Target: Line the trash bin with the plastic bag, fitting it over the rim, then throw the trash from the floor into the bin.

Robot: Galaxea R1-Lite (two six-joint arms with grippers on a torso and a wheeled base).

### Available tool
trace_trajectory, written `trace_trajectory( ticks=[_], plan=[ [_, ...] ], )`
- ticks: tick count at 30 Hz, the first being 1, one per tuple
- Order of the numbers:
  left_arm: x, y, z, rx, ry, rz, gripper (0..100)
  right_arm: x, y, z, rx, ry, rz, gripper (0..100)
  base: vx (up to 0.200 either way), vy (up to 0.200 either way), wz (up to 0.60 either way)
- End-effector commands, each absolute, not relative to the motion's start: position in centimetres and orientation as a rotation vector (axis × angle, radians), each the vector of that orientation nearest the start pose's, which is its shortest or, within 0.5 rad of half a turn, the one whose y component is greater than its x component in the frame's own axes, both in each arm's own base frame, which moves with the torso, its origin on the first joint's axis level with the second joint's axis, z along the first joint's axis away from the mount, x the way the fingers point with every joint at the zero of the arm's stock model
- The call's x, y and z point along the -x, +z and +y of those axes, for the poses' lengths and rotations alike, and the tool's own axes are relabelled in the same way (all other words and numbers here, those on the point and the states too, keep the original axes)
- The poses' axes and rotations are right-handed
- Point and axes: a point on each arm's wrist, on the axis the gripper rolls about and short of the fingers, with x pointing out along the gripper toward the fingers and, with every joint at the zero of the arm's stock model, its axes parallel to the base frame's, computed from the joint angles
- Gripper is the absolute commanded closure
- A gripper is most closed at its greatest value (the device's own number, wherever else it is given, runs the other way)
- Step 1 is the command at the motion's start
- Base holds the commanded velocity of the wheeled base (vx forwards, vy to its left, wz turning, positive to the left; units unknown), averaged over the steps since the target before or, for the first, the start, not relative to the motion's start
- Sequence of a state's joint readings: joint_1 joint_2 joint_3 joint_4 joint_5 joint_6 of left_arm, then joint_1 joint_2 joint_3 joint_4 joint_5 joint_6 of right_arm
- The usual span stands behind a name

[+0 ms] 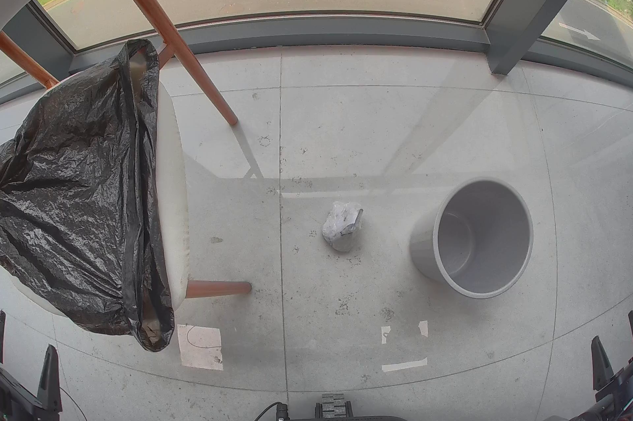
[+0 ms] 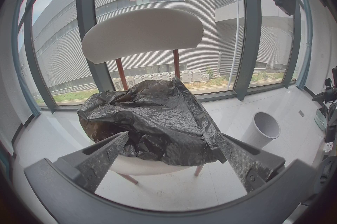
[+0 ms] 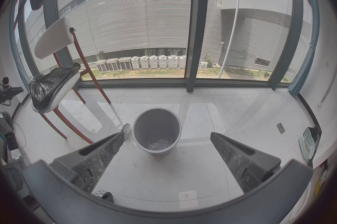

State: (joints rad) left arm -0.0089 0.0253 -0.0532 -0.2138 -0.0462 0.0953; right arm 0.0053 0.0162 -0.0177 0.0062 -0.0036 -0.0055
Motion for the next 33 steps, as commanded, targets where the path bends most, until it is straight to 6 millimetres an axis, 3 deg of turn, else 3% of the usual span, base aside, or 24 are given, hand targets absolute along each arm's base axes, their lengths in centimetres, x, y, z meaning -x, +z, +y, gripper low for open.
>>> trace_trajectory(
  ticks=[1, 4, 6, 9, 10, 11, 16, 17, 23, 28, 33],
  plan=[
    [1.1, 19.9, -0.1, -0.101, -0.177, -0.204, 0, 2.2, 7.5, 0.0, 0.005, 0.002, 0.012, 0, 0.000, 0.000, 0.00],
    [-1.4, 23.9, -0.4, -0.084, -0.245, -0.176, 0, 2.2, 7.5, 0.0, 0.005, 0.000, 0.012, 0, 0.000, 0.000, 0.00],
    [-3.3, 25.5, -0.9, -0.048, -0.301, -0.134, 0, 2.2, 7.5, 0.0, 0.005, 0.000, 0.014, 0, 0.000, 0.000, 0.00],
    [-4.7, 26.4, -1.4, -0.014, -0.373, -0.107, 0, 2.2, 7.5, 0.0, 0.003, 0.000, 0.012, 0, 0.000, 0.000, 0.00],
    [-5.9, 27.0, -2.4, 0.057, -0.534, -0.058, 0, 2.2, 7.5, 0.0, 0.003, -0.002, 0.012, 0, 0.000, 0.000, 0.00],
    [-6.2, 27.2, -2.7, 0.080, -0.574, -0.042, 0, 2.2, 7.5, 0.0, 0.003, -0.002, 0.014, 0, 0.000, 0.000, 0.00],
    [-8.8, 27.6, -4.0, 0.170, -0.650, 0.059, 0, 2.2, 7.5, 0.0, 0.003, -0.002, 0.014, 0, 0.000, 0.000, 0.00],
    [-10.3, 27.9, -4.6, 0.184, -0.662, 0.097, 0, 2.2, 7.5, 0.0, 0.002, -0.002, 0.014, 0, 0.000, 0.000, 0.00],
    [-15.8, 28.3, -6.4, 0.180, -0.603, 0.186, 0, 2.2, 7.5, 0.0, 0.002, -0.002, 0.012, 0, 0.000, 0.000, 0.00],
    [-19.0, 27.7, -7.5, 0.155, -0.367, 0.229, 0, 2.2, 7.5, 0.0, 0.002, -0.002, 0.012, 0, 0.000, 0.000, 0.00],
    [-20.0, 27.6, -8.9, 0.127, -0.243, 0.243, 0, 2.2, 7.5, 0.0, 0.000, -0.002, 0.012, 0, 0.000, 0.000, 0.00]
  ],
)
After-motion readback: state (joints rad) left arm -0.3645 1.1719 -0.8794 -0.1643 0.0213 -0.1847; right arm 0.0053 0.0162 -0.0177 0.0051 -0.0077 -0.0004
